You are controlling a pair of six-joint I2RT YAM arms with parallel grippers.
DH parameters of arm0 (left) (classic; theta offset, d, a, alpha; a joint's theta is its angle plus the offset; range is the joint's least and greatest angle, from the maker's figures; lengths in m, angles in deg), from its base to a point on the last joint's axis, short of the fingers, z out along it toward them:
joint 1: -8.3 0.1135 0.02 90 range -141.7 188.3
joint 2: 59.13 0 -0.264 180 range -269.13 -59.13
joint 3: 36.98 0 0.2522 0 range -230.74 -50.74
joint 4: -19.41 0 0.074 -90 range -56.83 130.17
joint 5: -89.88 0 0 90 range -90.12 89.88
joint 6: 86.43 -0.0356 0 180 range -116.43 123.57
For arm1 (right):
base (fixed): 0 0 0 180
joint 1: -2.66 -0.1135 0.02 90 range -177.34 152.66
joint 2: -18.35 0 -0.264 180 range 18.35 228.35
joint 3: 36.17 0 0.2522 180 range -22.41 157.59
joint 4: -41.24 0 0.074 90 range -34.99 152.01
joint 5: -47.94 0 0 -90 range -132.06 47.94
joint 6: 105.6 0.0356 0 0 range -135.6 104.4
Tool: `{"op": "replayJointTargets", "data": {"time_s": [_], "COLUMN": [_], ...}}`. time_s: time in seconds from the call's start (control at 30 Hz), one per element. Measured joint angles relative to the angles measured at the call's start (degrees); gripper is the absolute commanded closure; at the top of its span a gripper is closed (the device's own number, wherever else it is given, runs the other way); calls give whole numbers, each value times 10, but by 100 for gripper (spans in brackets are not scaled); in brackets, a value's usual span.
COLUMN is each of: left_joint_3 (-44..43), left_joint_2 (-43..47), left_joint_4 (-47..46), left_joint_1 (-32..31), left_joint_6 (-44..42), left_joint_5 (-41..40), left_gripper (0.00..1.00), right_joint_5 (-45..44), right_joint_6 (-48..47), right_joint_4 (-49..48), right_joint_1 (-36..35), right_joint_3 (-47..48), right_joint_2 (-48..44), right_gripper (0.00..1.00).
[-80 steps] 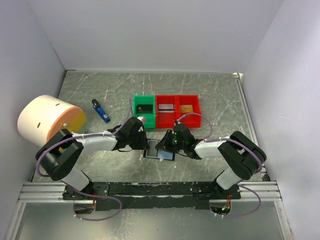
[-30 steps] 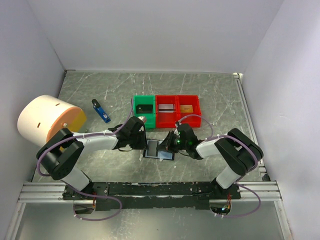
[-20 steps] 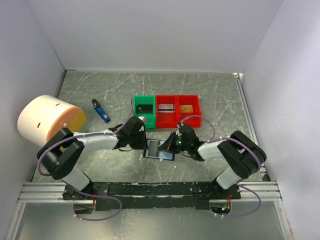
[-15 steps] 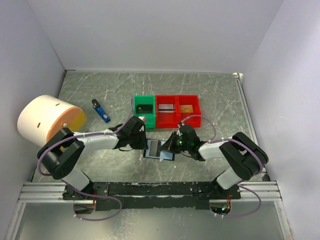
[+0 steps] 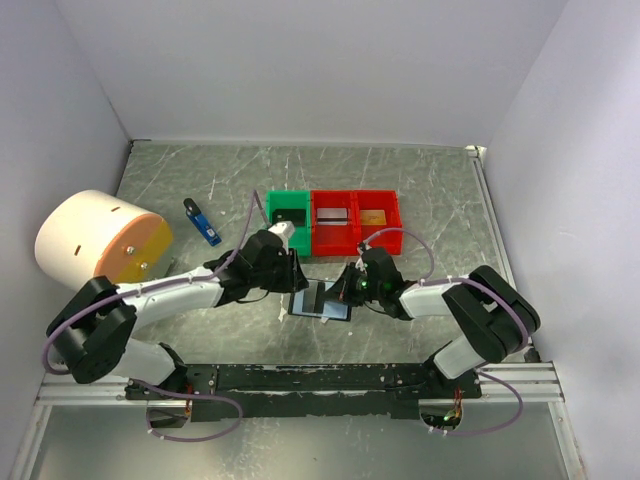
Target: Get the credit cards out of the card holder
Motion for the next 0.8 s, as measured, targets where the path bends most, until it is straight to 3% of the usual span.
{"op": "replayJointTargets", "data": {"time_s": [0.17, 0.4, 0.8], "left_joint_3": [6, 2, -61], "left_joint_2": [-31, -116, -152], "left_joint_4": [-59, -68, -12], "left_joint_1": [-4, -6, -18], "left_joint_6": [11, 23, 20], "left_joint_5": [20, 32, -2], "left_gripper": [61, 72, 76], "right_joint_5": [2, 2, 3], "right_joint_6": [0, 1, 31], "right_joint_4": [-2, 0, -44], "right_joint_1": [1, 3, 4], "right_joint_3": [0, 0, -26], "right_joint_2": [2, 1, -6], "right_gripper": [100, 100, 81]}}
